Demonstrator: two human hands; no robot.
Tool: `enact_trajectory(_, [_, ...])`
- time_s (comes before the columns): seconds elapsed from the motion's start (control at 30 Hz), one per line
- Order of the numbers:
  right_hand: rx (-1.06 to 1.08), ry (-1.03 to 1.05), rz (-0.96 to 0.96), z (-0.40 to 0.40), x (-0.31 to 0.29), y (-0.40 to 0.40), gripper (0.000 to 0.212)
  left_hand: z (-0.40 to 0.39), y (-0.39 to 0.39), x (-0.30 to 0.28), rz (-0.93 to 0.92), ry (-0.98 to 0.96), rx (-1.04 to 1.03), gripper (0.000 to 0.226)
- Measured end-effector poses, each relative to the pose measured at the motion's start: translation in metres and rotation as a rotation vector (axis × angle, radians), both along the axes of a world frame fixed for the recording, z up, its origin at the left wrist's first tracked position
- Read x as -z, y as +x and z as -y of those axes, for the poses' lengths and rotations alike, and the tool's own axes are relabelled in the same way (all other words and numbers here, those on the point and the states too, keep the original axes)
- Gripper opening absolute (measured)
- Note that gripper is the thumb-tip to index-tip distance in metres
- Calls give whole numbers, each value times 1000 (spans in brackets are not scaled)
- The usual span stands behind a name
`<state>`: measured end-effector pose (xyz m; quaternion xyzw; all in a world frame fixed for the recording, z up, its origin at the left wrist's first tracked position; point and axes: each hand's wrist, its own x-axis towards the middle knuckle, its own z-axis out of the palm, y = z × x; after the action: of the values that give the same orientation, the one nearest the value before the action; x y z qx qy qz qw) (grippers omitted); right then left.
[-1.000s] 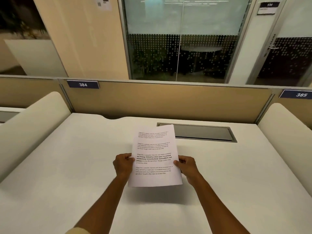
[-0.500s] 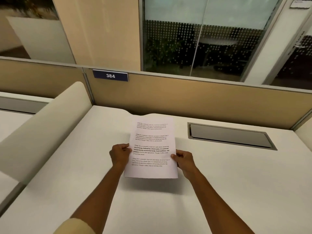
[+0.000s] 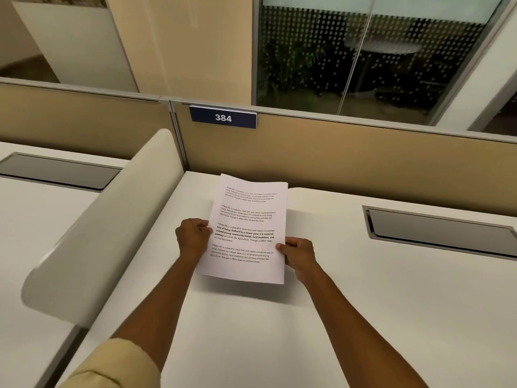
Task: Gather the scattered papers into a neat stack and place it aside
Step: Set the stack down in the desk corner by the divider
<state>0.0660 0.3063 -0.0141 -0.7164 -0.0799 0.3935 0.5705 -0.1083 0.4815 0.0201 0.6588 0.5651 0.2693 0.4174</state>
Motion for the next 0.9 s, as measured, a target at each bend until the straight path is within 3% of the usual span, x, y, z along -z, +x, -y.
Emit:
enact_trajectory(0.6, [-22, -105, 12, -157, 37, -15, 15, -148, 0, 45, -204, 81, -21, 25])
enact_trajectory(0.9, [-75, -177, 147, -192, 44, -19, 17, -182, 2, 74, -307, 83, -34, 29])
